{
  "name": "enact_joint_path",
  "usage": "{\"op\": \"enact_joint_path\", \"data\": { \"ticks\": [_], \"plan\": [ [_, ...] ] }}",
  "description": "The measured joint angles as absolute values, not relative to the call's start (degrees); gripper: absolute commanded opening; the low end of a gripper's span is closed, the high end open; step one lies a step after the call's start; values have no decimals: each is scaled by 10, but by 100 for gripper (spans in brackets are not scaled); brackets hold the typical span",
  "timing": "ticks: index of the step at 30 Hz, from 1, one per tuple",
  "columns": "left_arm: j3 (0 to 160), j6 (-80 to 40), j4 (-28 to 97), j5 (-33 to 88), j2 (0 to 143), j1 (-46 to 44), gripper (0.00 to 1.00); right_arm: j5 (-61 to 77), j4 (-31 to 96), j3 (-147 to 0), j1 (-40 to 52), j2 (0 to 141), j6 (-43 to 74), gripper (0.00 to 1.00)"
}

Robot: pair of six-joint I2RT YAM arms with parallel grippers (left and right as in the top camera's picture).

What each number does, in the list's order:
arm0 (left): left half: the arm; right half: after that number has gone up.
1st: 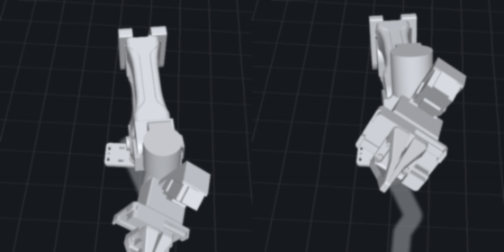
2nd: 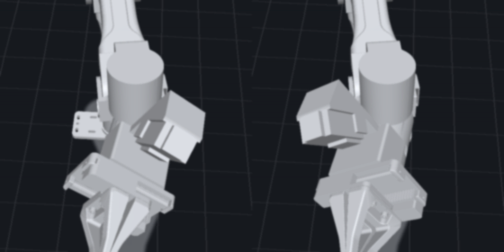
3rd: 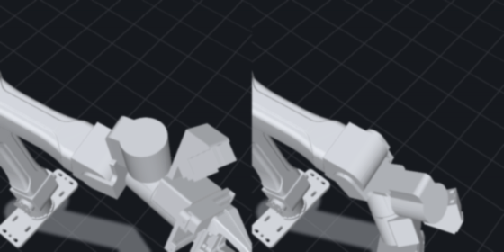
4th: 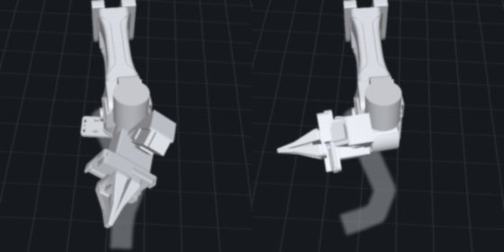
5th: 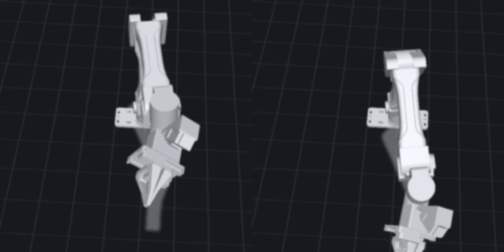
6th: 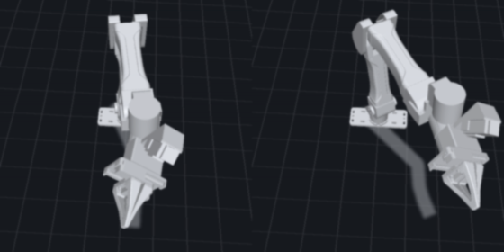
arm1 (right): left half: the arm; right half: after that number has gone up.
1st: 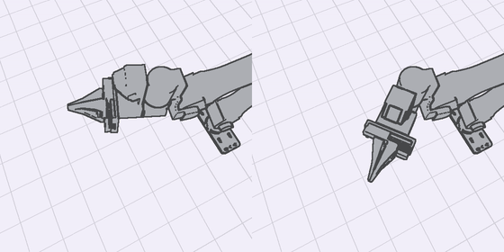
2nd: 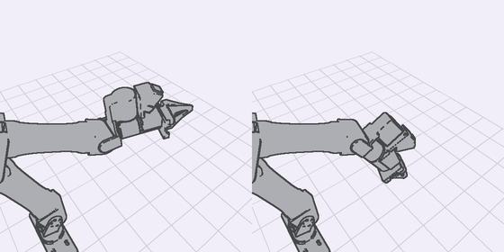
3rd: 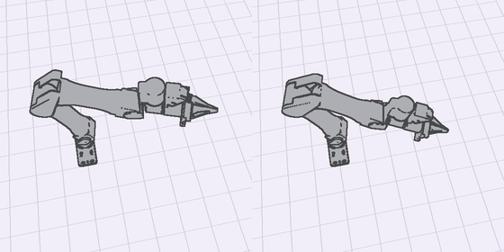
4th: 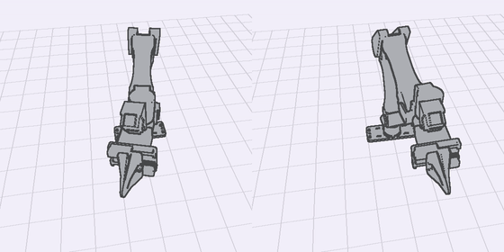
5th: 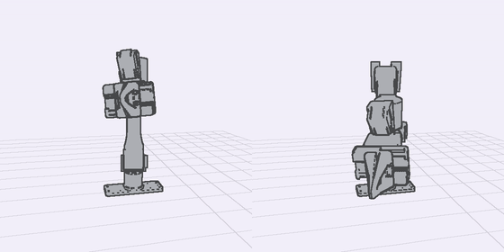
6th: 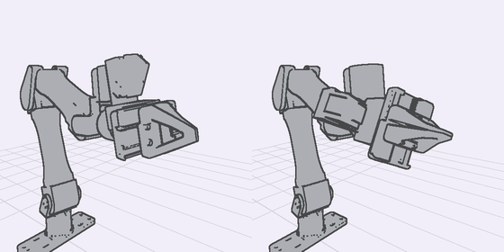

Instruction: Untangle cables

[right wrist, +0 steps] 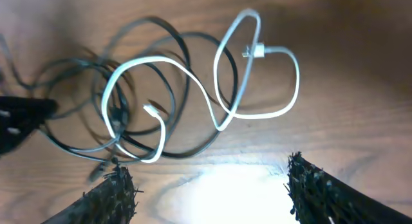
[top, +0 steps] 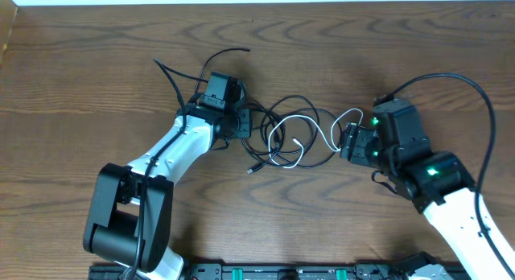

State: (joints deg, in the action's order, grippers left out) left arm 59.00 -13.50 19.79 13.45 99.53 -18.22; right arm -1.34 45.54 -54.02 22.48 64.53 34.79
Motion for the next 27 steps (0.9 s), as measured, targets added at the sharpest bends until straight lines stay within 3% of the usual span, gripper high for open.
{"op": "enact_joint_path", "data": {
  "ticks": [11,19,27],
  "plan": [
    [590,-135,198,135,995,-182,8,-48,369,-504,257,791,388,69],
    [590,-135,199,135,995,-182,8,-49,300,-503,257,889,401,44],
    [590,-135,199,135,995,-182,8,-29,297,-502,257,900,390,18]
  ]
}}
